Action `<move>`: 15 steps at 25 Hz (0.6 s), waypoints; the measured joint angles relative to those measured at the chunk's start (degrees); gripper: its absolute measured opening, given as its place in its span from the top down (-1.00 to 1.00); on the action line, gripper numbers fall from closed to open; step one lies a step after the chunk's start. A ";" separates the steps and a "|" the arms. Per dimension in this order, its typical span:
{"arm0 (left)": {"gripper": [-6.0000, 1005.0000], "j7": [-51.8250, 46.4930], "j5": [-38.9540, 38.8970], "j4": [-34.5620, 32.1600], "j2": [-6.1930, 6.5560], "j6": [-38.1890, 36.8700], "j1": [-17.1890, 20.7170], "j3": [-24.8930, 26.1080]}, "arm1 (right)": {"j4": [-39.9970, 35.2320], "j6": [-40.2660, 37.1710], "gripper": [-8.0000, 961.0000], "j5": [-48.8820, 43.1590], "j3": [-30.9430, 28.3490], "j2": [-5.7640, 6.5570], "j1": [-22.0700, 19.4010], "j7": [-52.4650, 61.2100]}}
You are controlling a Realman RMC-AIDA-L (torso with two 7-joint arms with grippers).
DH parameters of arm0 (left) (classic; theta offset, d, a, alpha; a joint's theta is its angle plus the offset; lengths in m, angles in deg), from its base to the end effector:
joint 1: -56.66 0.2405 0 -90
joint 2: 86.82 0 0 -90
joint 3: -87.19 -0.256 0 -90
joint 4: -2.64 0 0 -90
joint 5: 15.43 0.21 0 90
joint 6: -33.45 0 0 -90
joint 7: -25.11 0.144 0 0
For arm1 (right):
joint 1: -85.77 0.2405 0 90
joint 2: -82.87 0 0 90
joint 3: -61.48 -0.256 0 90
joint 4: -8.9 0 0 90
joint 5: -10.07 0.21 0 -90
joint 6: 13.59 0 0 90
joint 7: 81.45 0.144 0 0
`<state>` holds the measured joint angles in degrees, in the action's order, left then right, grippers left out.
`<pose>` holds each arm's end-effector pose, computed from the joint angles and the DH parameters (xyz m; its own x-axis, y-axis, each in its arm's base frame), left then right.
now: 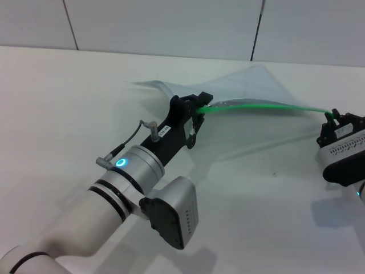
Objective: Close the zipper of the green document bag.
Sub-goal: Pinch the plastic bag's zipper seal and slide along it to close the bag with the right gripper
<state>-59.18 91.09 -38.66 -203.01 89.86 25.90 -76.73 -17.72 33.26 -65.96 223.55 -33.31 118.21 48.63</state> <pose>-0.1937 0.3138 -0.1169 0.6842 -0.5378 -0.4926 -0.6203 -0.0740 -0.7809 0.3110 0.3548 -0.0696 0.9623 -0.2091 -0.1742 -0.2162 -0.1985 -0.9560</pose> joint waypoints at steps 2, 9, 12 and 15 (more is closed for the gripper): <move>0.85 0.01 0.00 0.00 0.00 0.00 0.00 0.00 | 0.18 0.00 0.63 0.05 0.00 -0.01 0.00 0.00; 0.85 0.01 0.00 0.00 0.00 0.01 0.04 0.00 | 0.35 -0.01 0.62 1.46 -0.06 0.05 0.03 0.00; 0.85 0.06 -0.01 0.00 0.00 0.02 0.06 0.01 | 0.36 0.00 0.62 1.54 0.16 0.05 0.04 0.00; 0.85 0.07 -0.02 0.00 0.00 0.04 0.11 0.01 | 0.36 0.36 0.62 1.50 0.29 0.01 0.05 0.00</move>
<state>-59.11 91.07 -38.66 -203.01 89.90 26.01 -76.72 -17.36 33.62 -64.46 223.85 -33.30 118.26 48.63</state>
